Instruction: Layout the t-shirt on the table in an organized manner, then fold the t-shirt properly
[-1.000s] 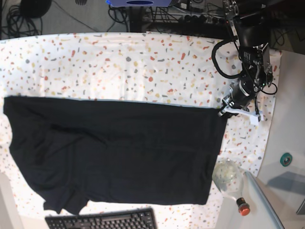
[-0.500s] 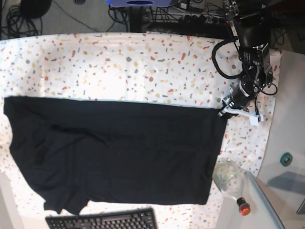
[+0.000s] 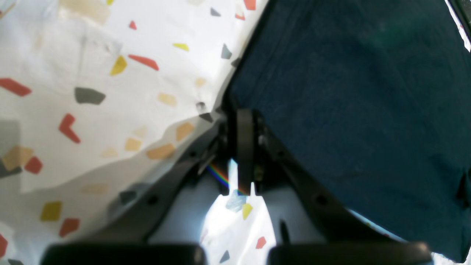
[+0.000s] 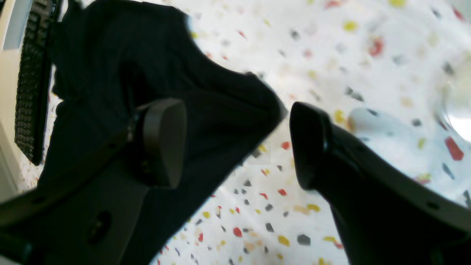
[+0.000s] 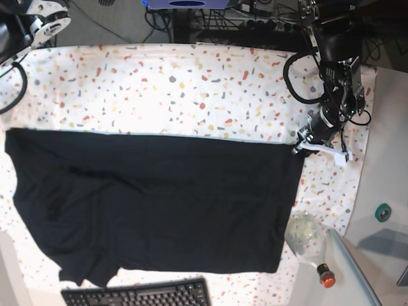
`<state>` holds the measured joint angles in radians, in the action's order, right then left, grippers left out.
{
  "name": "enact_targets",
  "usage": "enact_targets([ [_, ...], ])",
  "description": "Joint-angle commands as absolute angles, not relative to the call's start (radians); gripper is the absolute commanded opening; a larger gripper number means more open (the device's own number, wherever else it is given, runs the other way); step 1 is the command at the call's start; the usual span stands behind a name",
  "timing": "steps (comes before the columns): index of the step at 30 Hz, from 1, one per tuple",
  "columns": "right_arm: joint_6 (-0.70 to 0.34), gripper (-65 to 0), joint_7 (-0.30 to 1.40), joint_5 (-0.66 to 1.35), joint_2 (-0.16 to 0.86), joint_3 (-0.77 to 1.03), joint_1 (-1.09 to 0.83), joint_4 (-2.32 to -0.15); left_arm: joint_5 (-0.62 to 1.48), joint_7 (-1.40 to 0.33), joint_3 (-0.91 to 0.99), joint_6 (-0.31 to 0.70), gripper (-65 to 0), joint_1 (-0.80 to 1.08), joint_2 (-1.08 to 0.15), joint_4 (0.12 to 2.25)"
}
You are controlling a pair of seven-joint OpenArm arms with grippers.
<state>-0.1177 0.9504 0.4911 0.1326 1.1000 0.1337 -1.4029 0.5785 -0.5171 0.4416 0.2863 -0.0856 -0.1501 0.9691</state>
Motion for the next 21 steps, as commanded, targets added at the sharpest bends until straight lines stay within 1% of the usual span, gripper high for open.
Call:
enact_targets([
  [1, -0.140, -24.9, 0.941, 0.518, 0.125, 1.096, 0.148, -1.420, 0.587, -0.510, 0.443, 0.292, -65.0, -0.099, -0.160, 0.984],
  [6, -0.142, -24.6, 0.906, 0.521, 0.107, 1.099, 0.139, -1.363, 0.587, -0.510, 0.443, 0.292, -65.0, -0.099, -0.160, 0.984],
  [11, -0.142, -25.1, 0.901, 0.647, 0.131, 1.101, 0.124, -1.239, 0.587, -0.510, 0.443, 0.292, -65.0, -0.097, -0.171, 0.984],
  [14, -0.142, -25.2, 0.877, 0.690, 0.145, 1.101, 0.120, -1.167, 0.587, -0.510, 0.443, 0.292, -65.0, -0.097, -0.176, 0.983],
  [17, -0.137, -25.2, 0.805, 0.697, 0.142, 1.107, 0.090, -1.155, 0.587, -0.510, 0.443, 0.292, -65.0, -0.084, -0.179, 0.989],
  [21, -0.137, -25.2, 0.779, 0.693, 0.139, 1.153, 0.067, -1.139, 0.587, -0.510, 0.443, 0.292, -65.0, -0.077, -0.191, 0.983],
])
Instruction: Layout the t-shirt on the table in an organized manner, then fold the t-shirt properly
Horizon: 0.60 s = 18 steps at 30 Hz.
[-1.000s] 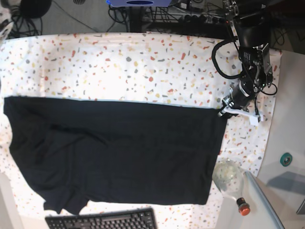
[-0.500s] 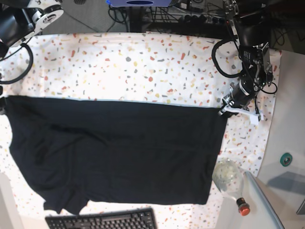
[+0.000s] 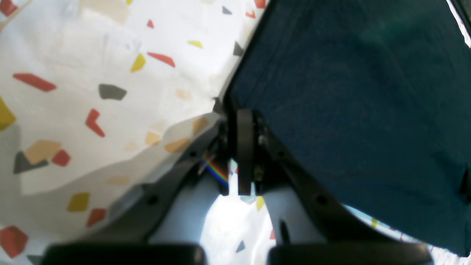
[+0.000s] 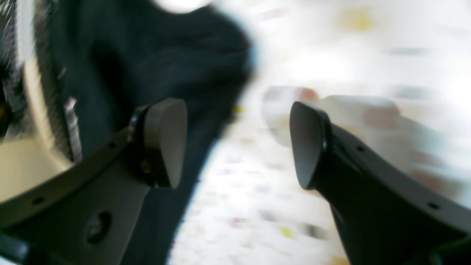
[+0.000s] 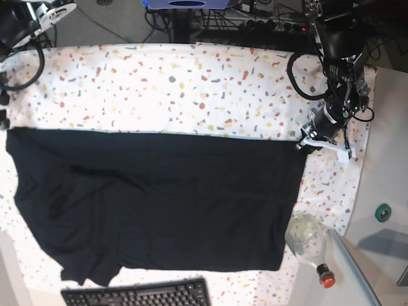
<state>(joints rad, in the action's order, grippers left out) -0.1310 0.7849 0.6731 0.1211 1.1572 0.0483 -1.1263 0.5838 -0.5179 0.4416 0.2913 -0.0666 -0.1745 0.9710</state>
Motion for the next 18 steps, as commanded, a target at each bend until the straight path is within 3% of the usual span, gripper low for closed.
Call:
enact_targets([
  [1, -0.137, -25.2, 0.779, 0.694, 0.143, 1.155, 0.067, -1.121, 0.587, -0.509, 0.443, 0.292, -65.0, -0.077, -0.191, 0.983],
  [11, -0.137, -25.2, 0.711, 0.687, 0.150, 1.144, 0.090, -1.009, 0.587, -0.509, 0.443, 0.292, -65.0, -0.077, -0.193, 0.984],
  [18, -0.142, -25.2, 0.667, 0.642, 0.240, 1.089, 0.137, -0.805, 0.587, -0.509, 0.443, 0.292, -65.0, -0.079, -0.193, 0.984],
])
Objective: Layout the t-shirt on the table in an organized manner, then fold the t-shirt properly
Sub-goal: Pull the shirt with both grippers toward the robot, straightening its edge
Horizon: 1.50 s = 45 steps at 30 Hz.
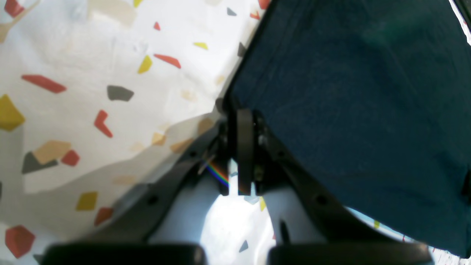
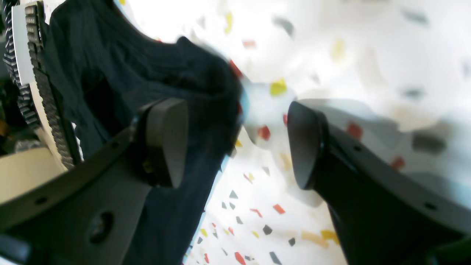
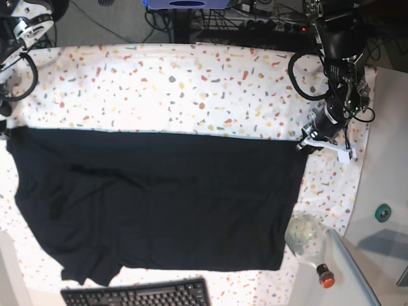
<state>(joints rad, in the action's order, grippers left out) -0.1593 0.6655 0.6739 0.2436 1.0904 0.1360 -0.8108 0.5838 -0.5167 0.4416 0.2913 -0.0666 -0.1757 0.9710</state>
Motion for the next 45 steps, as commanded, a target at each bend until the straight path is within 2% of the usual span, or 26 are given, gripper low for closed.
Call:
enact_targets([
  [1, -0.142, -25.2, 0.661, 0.642, 0.243, 1.063, 0.137, -0.799, 0.587, -0.509, 0.443, 0.292, -65.0, -0.081, -0.193, 0.984],
  [9, -0.145, -25.2, 0.656, 0.644, 0.236, 0.923, 0.136, -0.802, 0.587, -0.509, 0.443, 0.292, -65.0, -0.081, -0.193, 0.984],
  [14, -0.243, -25.4, 0.657, 0.644, 0.236, 0.877, 0.136, -0.802, 0.587, -0.509, 0.443, 0.292, -65.0, -0.079, -0.193, 0.984],
  [22, -0.254, -25.5, 0.622, 0.644, 0.236, 0.834, 0.136, -0.794, 0.587, -0.509, 0.443, 0.292, -65.0, -0.077, -0.193, 0.984],
  [25, -0.254, -33.3, 0.579, 0.641, 0.237, 0.834, 0.134, -0.791, 0.587, -0.509, 0.443, 0.292, -65.0, -0.077, -0.193, 0.984],
  [27, -0.254, -45.5, 0.564, 0.641, 0.237, 0.834, 0.133, -0.791, 0.587, -0.509, 0.443, 0.292, -65.0, -0.077, -0.193, 0.984],
  [29, -0.254, -62.9, 0.558, 0.641, 0.237, 0.840, 0.130, -0.791, 0.587, -0.513, 0.443, 0.292, -65.0, -0.077, -0.193, 0.984],
  [30, -0.254, -65.0, 0.558, 0.641, 0.237, 0.842, 0.125, -0.791, 0.587, -0.515, 0.443, 0.292, -65.0, -0.077, -0.193, 0.984],
  [33, -0.254, -65.0, 0.568, 0.644, 0.242, 0.842, 0.099, -0.829, 0.587, -0.515, 0.443, 0.292, -65.0, -0.061, -0.193, 0.993],
  [38, -0.254, -65.0, 0.702, 0.644, 0.243, 0.843, 0.022, -1.004, 0.587, -0.516, 0.443, 0.292, -65.0, 0.016, -0.226, 1.069],
  [45, -0.254, -65.0, 0.820, 0.644, 0.240, 0.843, -0.101, -1.201, 0.590, -0.618, 0.455, 0.291, -65.0, 0.245, -0.255, 1.342],
])
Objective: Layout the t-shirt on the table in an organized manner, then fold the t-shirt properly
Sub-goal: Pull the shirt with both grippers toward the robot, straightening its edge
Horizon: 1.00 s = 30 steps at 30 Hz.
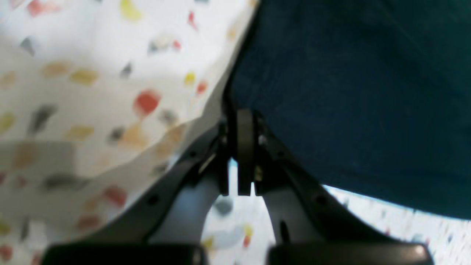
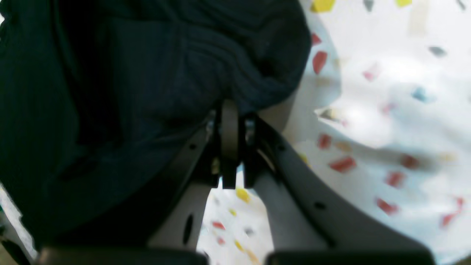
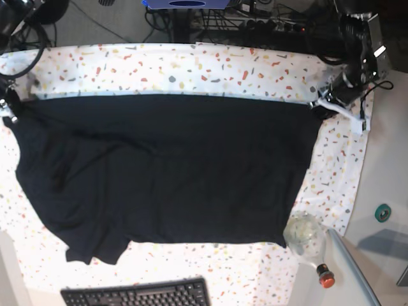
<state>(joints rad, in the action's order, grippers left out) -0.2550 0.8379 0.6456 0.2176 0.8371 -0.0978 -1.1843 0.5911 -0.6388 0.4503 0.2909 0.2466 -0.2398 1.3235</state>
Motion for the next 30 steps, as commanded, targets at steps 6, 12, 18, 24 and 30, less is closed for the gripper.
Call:
enact_targets([
  [6, -0.254, -65.0, 0.826, 0.645, 0.236, 0.845, -0.189, -1.234, 0.591, -0.618, 0.455, 0.291, -65.0, 0.357, -0.249, 1.379],
  [12, -0.254, -65.0, 0.826, 0.645, 0.236, 0.845, -0.203, -1.234, 0.593, -0.618, 0.455, 0.291, -65.0, 0.426, -0.249, 1.429],
  [18, -0.254, -65.0, 0.832, 0.645, 0.219, 0.845, -0.226, -1.270, 0.591, -0.621, 0.455, 0.291, -65.0, 0.432, -0.249, 1.432],
  [24, -0.249, -65.0, 0.834, 0.645, 0.185, 0.888, -0.246, -1.325, 0.588, -0.622, 0.455, 0.291, -65.0, 0.444, -0.249, 1.434],
  [30, -0.248, -65.0, 0.835, 0.645, 0.185, 0.889, -0.252, -1.331, 0.590, -0.624, 0.455, 0.291, -65.0, 0.446, -0.251, 1.434],
])
